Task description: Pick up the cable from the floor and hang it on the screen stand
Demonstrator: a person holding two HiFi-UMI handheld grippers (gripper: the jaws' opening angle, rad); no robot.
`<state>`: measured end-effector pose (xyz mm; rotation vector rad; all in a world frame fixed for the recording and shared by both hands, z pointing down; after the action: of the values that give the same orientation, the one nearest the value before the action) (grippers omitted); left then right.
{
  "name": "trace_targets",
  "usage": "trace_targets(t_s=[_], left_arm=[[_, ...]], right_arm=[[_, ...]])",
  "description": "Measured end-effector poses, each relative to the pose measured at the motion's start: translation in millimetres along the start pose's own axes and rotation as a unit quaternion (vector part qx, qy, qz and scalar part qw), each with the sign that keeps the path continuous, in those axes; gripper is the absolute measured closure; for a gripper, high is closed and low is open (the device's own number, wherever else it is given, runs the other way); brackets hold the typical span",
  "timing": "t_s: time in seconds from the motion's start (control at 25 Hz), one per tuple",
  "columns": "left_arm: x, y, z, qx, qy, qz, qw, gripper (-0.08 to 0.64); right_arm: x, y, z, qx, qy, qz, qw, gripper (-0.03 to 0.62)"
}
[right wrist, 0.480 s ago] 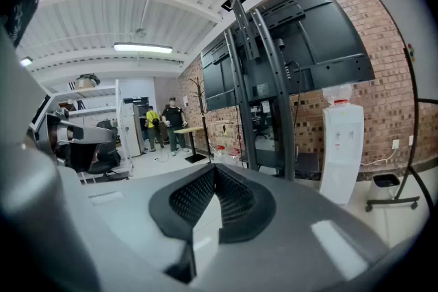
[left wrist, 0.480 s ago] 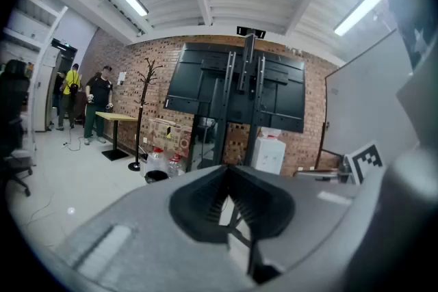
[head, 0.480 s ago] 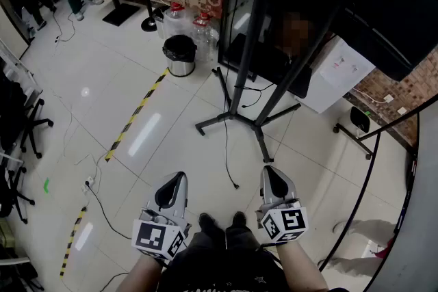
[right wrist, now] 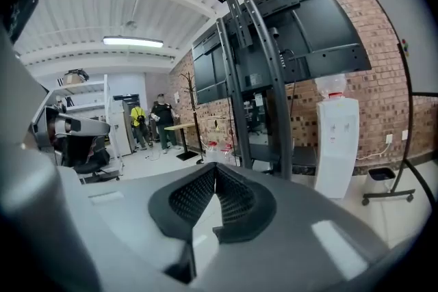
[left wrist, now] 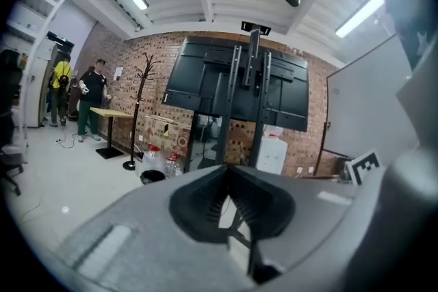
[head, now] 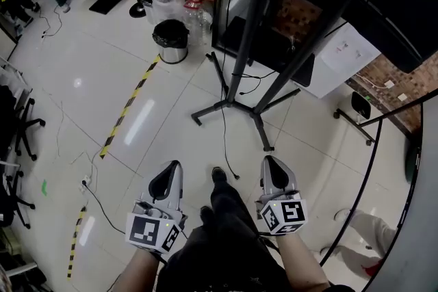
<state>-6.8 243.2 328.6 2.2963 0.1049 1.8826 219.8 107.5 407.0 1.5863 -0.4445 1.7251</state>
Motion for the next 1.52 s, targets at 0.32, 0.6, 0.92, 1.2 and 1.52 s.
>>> trace_targets(t_s=[0.32, 0.6, 0.92, 1.2, 1.52], left_arm=[[21, 56, -38, -0.02, -0.003, -0.038, 0.9991, 0.557], [48, 132, -85, -0.043, -0.006, -0.067, 0.9968, 0.556], [78, 186, -128, -0.064, -0.008, -0.091, 0.9938, 0.556], [136, 207, -150, -0.046, -0.018, -0.113, 0.9924, 0.555], [212, 235, -174, -0.009, 0.006, -0.152, 0.9882, 0.557]], right_arm=[[54, 86, 29, 0.0, 0.01, -0.051, 0.999, 0.572], [94, 182, 43, -0.03, -0.003, -0.109, 0.994, 0.497], [144, 241, 57, -0.052, -0.023, -0.176, 0.983, 0.481], [212, 280, 63, -0.027, -0.007, -0.212, 0.977, 0.468], [294, 320, 73, -0.02, -0.02, -0.258, 0.966, 0.468]])
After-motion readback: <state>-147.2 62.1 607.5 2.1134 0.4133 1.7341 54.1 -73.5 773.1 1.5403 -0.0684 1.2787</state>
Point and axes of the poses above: the fingertips, and each gripper's own axes: y forward along the fingers, z to its right, x out of its underside, the point moved 6 cm from there along -y, backward along the fingers
